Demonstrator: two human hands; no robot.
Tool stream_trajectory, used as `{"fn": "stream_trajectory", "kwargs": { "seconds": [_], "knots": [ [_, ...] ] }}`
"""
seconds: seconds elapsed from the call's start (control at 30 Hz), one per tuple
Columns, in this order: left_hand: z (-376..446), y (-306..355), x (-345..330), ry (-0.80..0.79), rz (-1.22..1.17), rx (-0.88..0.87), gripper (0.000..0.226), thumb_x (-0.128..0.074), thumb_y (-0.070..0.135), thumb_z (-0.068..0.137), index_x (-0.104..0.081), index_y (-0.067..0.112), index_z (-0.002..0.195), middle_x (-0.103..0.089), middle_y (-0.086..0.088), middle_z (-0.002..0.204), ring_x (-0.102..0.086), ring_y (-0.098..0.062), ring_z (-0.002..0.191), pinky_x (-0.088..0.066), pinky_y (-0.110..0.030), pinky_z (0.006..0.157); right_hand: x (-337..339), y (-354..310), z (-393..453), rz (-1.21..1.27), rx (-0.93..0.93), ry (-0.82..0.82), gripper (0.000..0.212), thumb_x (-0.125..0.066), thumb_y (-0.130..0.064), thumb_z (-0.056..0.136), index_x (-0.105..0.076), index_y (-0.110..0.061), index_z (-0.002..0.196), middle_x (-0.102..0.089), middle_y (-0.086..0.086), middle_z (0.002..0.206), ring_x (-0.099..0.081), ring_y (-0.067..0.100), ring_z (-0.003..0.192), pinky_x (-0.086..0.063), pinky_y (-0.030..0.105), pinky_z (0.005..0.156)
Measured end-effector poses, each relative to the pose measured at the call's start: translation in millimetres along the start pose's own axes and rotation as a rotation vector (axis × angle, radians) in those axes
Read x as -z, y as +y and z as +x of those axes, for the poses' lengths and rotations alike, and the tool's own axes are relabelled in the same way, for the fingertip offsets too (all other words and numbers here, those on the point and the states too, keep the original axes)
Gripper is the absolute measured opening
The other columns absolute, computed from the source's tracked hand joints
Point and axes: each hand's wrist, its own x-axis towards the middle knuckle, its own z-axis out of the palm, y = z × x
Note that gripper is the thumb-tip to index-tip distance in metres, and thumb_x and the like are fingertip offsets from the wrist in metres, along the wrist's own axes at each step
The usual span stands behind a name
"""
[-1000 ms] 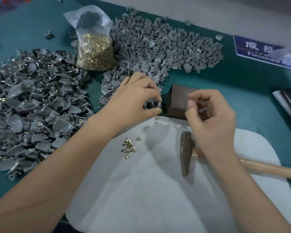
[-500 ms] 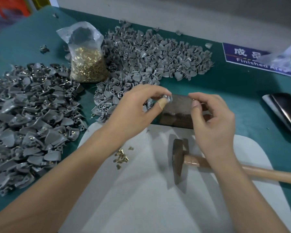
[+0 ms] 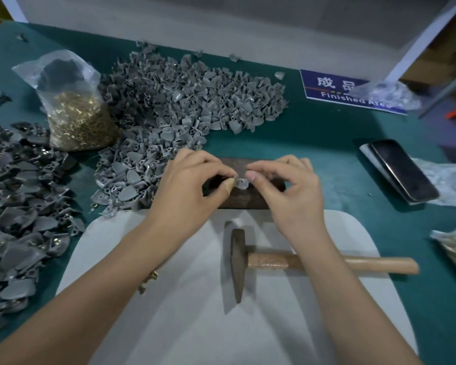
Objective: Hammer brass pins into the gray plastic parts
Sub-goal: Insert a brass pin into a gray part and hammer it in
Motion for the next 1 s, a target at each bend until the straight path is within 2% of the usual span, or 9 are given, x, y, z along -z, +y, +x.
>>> {"fn": "stream_trajectory", "kwargs": {
  "seconds": [0.07,0.2,0.27,0.4,0.57,0.73,0.83,0.93,1.0],
  "knots": [
    [-3.1,-0.2,-2.3,0.044,-0.002,0.01,0.012,-0.074,0.028,0.091,-0.079,0.024,0.101,-0.065,0.011,0.097,-0.053,-0.018,0.101,-0.045,-0.04,0.09,-3.7,-1.1,-0.5,-0.001,-0.011,-0.021,0.011,-0.083,-0.024,0.084,-0.081,-0.032,0.093,-0.055,-0.015,0.075,-0.05,0.011,0.086,-0.04,0.028,0.081],
    [-4.9,1.8,-4.7,0.073,-0.009,0.02,0.011,-0.075,0.026,0.09,-0.078,0.022,0.101,-0.065,0.009,0.096,-0.052,-0.017,0.101,-0.046,-0.039,0.088,-8.5,-4.4,-0.8,-0.042,-0.029,-0.084,0.012,-0.081,-0.027,0.087,-0.081,-0.038,0.09,-0.051,-0.012,0.071,-0.05,0.014,0.084,-0.043,0.054,0.085],
    [-4.2,1.7,-5.1,0.071,-0.007,0.02,0.011,-0.075,0.026,0.091,-0.078,0.022,0.1,-0.066,0.01,0.096,-0.053,-0.018,0.101,-0.046,-0.042,0.088,-7.8,-5.6,-0.8,-0.073,-0.029,-0.09,0.011,-0.079,-0.027,0.088,-0.081,-0.038,0.09,-0.051,-0.011,0.07,-0.05,0.017,0.083,-0.043,0.057,0.084],
    [-4.4,0.1,-5.0,0.07,-0.004,0.018,0.01,-0.075,0.027,0.09,-0.078,0.024,0.1,-0.066,0.01,0.096,-0.054,-0.02,0.101,-0.046,-0.045,0.089,-8.2,-10.2,-3.3,-0.126,0.002,-0.084,0.01,-0.077,-0.025,0.09,-0.082,-0.034,0.091,-0.05,-0.011,0.069,-0.05,0.016,0.081,-0.043,0.056,0.081],
    [-4.7,-0.4,-4.2,0.079,-0.03,0.038,0.009,-0.077,0.031,0.089,-0.079,0.027,0.097,-0.065,0.013,0.094,-0.053,-0.017,0.099,-0.045,-0.044,0.088,-8.0,-11.6,-2.4,-0.118,-0.033,-0.104,0.012,-0.078,-0.028,0.089,-0.08,-0.039,0.088,-0.05,-0.007,0.066,-0.049,0.015,0.079,-0.044,0.054,0.082],
    [-3.7,-0.4,-2.1,0.074,-0.044,0.04,0.009,-0.078,0.032,0.089,-0.08,0.028,0.096,-0.065,0.015,0.094,-0.054,-0.017,0.099,-0.045,-0.047,0.088,-3.2,-14.2,5.0,-0.065,-0.066,-0.151,0.015,-0.08,-0.021,0.087,-0.081,-0.035,0.082,-0.05,-0.001,0.061,-0.048,0.016,0.067,-0.042,0.039,0.078],
    [-3.9,-0.3,-2.7,0.073,-0.054,0.034,0.008,-0.078,0.029,0.088,-0.08,0.025,0.095,-0.066,0.013,0.093,-0.054,-0.018,0.098,-0.045,-0.045,0.087,-4.5,-18.3,5.6,-0.196,-0.029,-0.165,0.014,-0.078,-0.025,0.088,-0.08,-0.037,0.081,-0.046,-0.009,0.059,-0.049,0.018,0.071,-0.043,0.045,0.081],
    [-4.4,-0.9,-3.1,0.077,-0.074,0.035,0.007,-0.078,0.025,0.088,-0.08,0.023,0.094,-0.067,0.011,0.093,-0.055,-0.018,0.097,-0.046,-0.044,0.088,-8.2,-27.5,2.4,-0.405,0.102,-0.128,0.012,-0.074,-0.028,0.088,-0.079,-0.038,0.083,-0.038,-0.016,0.061,-0.044,0.017,0.075,-0.035,0.039,0.075],
    [-4.4,-1.0,-3.3,0.073,-0.08,0.036,0.007,-0.078,0.025,0.088,-0.08,0.022,0.094,-0.066,0.012,0.092,-0.055,-0.017,0.097,-0.046,-0.044,0.088,-7.5,-26.5,3.3,-0.406,0.089,-0.141,0.012,-0.074,-0.027,0.088,-0.08,-0.037,0.083,-0.037,-0.015,0.059,-0.045,0.018,0.073,-0.04,0.041,0.075]
  ]
}}
